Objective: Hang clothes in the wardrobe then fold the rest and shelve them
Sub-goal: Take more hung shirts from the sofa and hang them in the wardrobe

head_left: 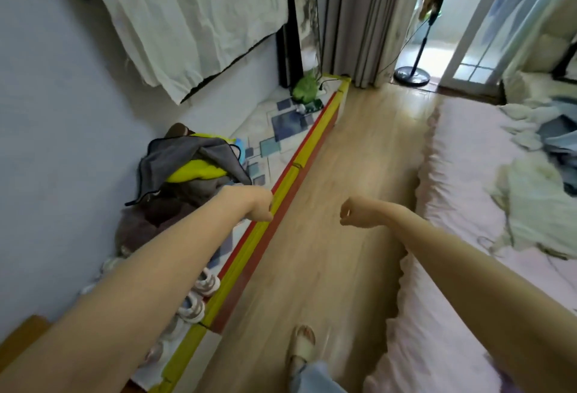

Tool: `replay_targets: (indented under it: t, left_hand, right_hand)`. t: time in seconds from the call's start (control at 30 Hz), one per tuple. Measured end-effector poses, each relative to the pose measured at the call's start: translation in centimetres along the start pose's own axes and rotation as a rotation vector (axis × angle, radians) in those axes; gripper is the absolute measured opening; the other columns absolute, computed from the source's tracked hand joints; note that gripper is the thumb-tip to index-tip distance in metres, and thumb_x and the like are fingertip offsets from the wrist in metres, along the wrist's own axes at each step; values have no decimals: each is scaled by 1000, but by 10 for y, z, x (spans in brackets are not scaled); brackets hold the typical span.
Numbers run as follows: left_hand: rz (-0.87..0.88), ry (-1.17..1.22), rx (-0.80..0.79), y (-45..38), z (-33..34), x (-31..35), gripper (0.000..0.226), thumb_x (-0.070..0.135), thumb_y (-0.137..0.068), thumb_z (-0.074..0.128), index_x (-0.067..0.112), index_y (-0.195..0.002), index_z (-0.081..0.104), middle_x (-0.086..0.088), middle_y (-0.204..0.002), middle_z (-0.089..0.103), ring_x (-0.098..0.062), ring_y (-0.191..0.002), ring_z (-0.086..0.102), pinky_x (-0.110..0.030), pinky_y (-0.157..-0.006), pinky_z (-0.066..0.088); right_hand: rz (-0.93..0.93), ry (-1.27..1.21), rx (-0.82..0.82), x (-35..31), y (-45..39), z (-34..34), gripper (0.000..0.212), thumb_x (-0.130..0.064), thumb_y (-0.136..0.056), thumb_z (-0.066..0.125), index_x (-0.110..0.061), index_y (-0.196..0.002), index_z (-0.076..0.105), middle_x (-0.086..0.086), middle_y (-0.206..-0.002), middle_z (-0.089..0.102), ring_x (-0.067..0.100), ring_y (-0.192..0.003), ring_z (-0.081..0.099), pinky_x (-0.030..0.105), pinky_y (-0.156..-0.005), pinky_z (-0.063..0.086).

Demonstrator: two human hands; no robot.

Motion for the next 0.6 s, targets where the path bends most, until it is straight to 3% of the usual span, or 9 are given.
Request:
replay_targets:
  t: [0.17, 0.33, 0.5, 0.6]
  left_hand:
    - [60, -21, 22, -110, -95, -5, 38, 34, -100, 45, 7, -122, 60, -4, -114, 61, -24, -104, 59, -33, -80, 47]
    - [135, -70, 113, -223, -202, -8, 37, 36, -97, 47, 12, -119, 63, -6, -119, 64, -25, -103, 60, -41, -90, 51]
    - [239, -139, 99, -348, -283, 0, 35, 38, -97, 46, 11, -111, 64, -8, -110, 64, -26, -97, 61, -43, -87, 53]
    - [302, -203, 85, -431, -339, 9, 39, 36, -97, 46, 10, -122, 61, -8, -120, 61, -27, -105, 59, -39, -87, 52]
  right_hand:
    - [72, -94, -9, 72, -78, -75, 37, -24, -99, 49, -2, -127, 58, 12, -128, 59, 26, -113, 58, 33, -94, 44]
    - [155, -142, 81, 144, -140, -162, 36, -23, -99, 49, -3, -127, 59, 12, -130, 58, 26, -117, 54, 32, -98, 42]
    - [240, -172, 100, 227, -219, -213, 34, -26, -97, 52, -6, -123, 62, 10, -125, 61, 26, -112, 57, 33, -95, 45]
    - [304, -182, 130, 282, -277, -251, 35, -27, -97, 51, -6, -124, 61, 10, -124, 61, 26, -110, 58, 32, -94, 45]
Point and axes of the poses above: each hand's wrist, its own y-axis away from the middle knuckle, its own z-axis out of the palm, x = y × z, the point moved 10 cm from there along -y, towards the middle knuckle
